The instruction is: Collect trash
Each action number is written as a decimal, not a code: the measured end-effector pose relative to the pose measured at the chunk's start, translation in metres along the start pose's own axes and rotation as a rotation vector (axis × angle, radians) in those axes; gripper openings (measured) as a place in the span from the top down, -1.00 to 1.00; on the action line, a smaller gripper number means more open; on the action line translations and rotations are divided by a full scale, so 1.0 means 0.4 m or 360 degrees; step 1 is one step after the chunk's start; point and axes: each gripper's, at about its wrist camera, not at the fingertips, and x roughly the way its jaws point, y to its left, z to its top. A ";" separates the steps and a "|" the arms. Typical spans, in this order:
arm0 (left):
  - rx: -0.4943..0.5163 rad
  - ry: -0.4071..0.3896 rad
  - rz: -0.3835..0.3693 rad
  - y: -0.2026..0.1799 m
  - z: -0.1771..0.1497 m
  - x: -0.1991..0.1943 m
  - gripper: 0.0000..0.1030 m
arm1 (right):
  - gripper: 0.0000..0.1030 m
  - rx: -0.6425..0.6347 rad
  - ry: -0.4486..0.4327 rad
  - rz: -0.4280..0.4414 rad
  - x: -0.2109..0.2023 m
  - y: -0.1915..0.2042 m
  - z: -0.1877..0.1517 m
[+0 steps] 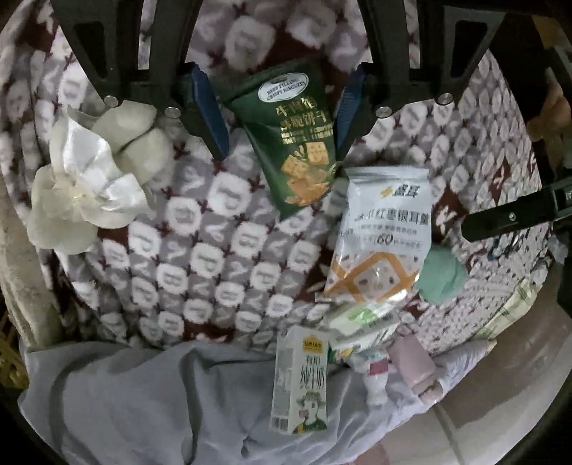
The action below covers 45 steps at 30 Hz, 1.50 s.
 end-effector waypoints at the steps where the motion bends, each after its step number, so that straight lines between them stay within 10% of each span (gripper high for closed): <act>1: -0.0001 0.0000 0.0002 -0.007 0.001 0.009 -0.18 | 0.36 0.0003 -0.0012 0.0004 -0.007 -0.006 -0.001; 18: 0.0146 0.0055 0.0384 -0.178 0.012 0.247 -0.37 | 0.43 0.0249 -0.0223 0.0057 -0.147 -0.140 -0.029; 24: 0.0139 0.0047 0.0229 -0.161 0.007 0.200 -0.04 | 0.43 0.0234 -0.0254 0.0052 -0.170 -0.134 -0.038; 45: 0.0455 -0.0072 -0.0082 -0.448 -0.056 0.055 -0.02 | 0.43 0.0412 -0.0445 -0.0114 -0.374 -0.219 -0.160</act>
